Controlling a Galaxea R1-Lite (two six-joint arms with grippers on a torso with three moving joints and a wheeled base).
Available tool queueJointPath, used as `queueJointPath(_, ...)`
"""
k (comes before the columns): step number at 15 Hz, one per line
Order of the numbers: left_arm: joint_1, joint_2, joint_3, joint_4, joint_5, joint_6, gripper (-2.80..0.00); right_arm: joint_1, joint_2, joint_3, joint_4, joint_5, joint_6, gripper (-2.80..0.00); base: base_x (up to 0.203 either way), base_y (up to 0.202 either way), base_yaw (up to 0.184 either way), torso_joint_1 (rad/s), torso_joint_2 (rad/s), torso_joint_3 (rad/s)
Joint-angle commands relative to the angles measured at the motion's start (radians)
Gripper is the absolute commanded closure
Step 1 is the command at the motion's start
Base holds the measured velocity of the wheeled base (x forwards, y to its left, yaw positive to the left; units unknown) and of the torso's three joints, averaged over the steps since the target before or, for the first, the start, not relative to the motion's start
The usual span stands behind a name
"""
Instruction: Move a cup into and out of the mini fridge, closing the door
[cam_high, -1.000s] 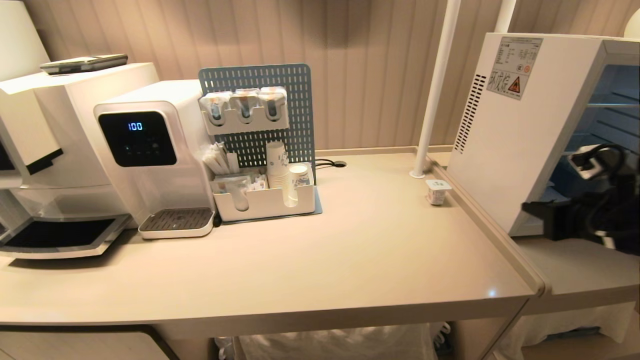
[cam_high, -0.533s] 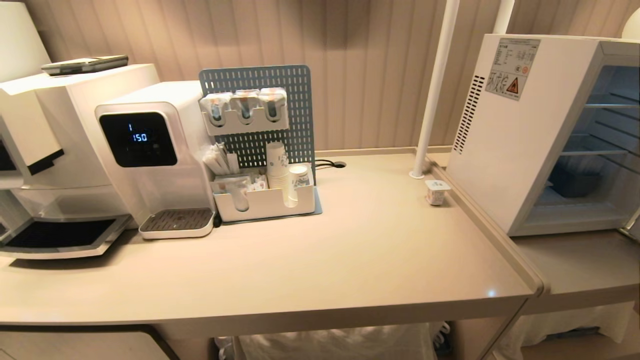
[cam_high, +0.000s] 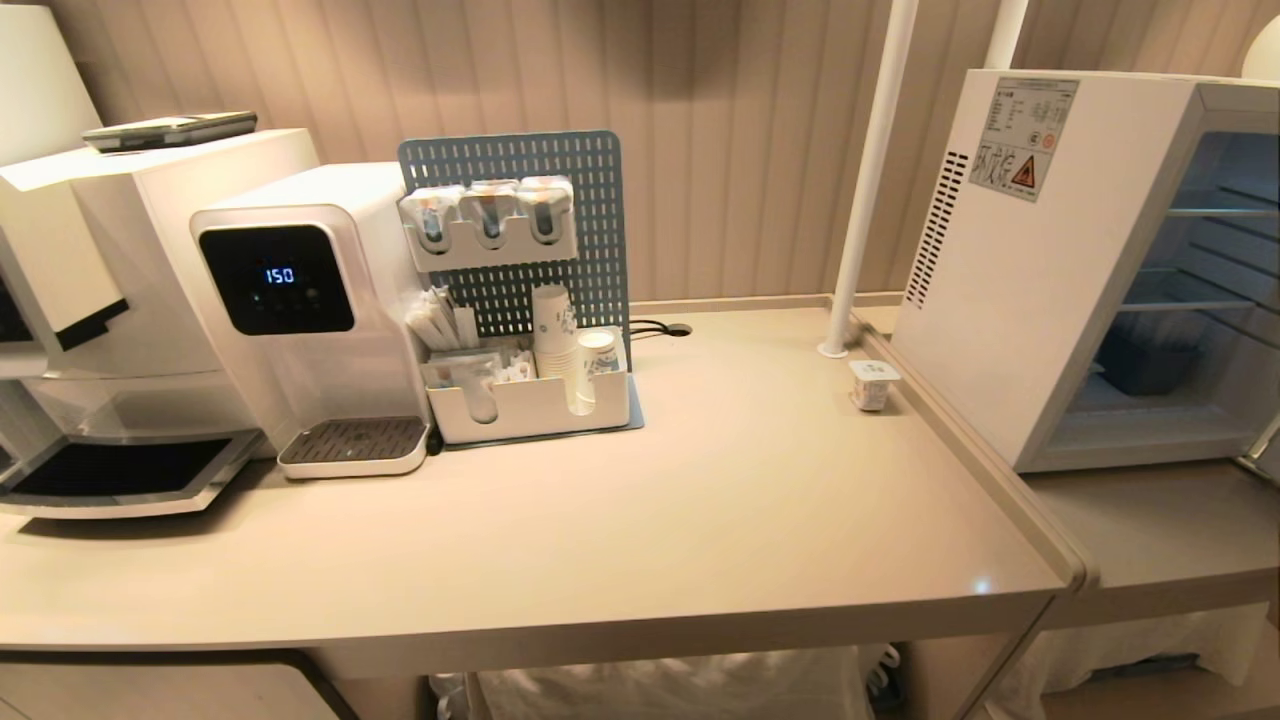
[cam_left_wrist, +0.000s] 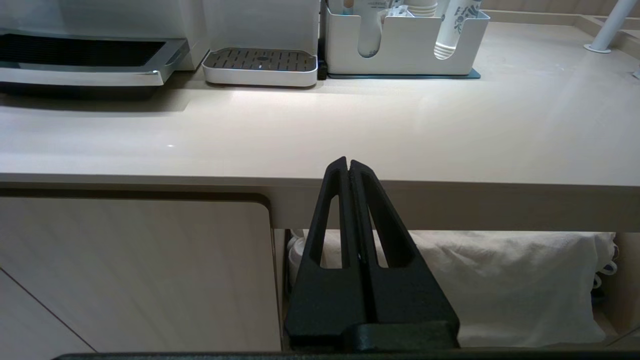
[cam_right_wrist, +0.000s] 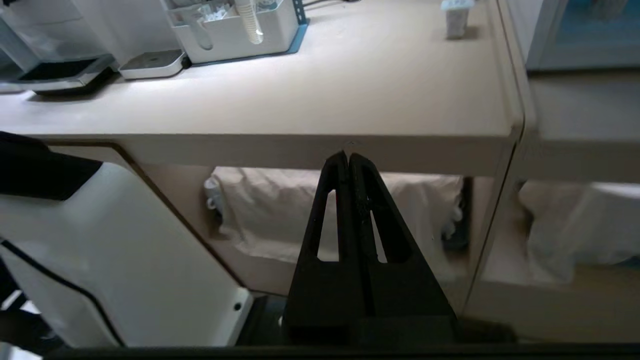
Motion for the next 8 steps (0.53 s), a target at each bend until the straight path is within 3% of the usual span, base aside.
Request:
queueJointPath(1, 0.000, 0.000, 0.003, -0.001, 0.000, 0.002, 0.00, 0.001, -0.052, 0.037, 0.007, -0.026, 0.034, 0.00, 0.000, 0.000, 0.000, 0.000, 0.00, 0.000)
queueJointPath(2, 0.000, 0.002, 0.003, -0.002, 0.000, 0.004, 0.00, 0.001, -0.052, 0.110, -0.046, -0.079, 0.037, 0.00, 0.000, 0.000, 0.000, 0.000, 0.00, 0.000)
queueJointPath(4, 0.000, 0.002, 0.002, -0.001, -0.001, 0.050, 0.00, 0.001, -0.051, 0.302, -0.318, -0.246, 0.015, 0.00, 0.000, 0.000, 0.000, 0.000, 0.00, 0.000)
queueJointPath(6, 0.000, 0.002, 0.000, 0.024, -0.008, 0.082, 0.00, 0.001, -0.051, 0.561, -0.663, -0.312, -0.102, 0.00, 0.000, 0.000, 0.000, 0.000, 0.00, 0.000)
queueJointPath(8, -0.001, 0.002, 0.000, 0.024, -0.006, 0.080, 0.00, 0.001, -0.052, 0.758, -0.819, -0.322, -0.167, 0.00, 0.000, 0.000, 0.000, 0.000, 0.00, 0.000)
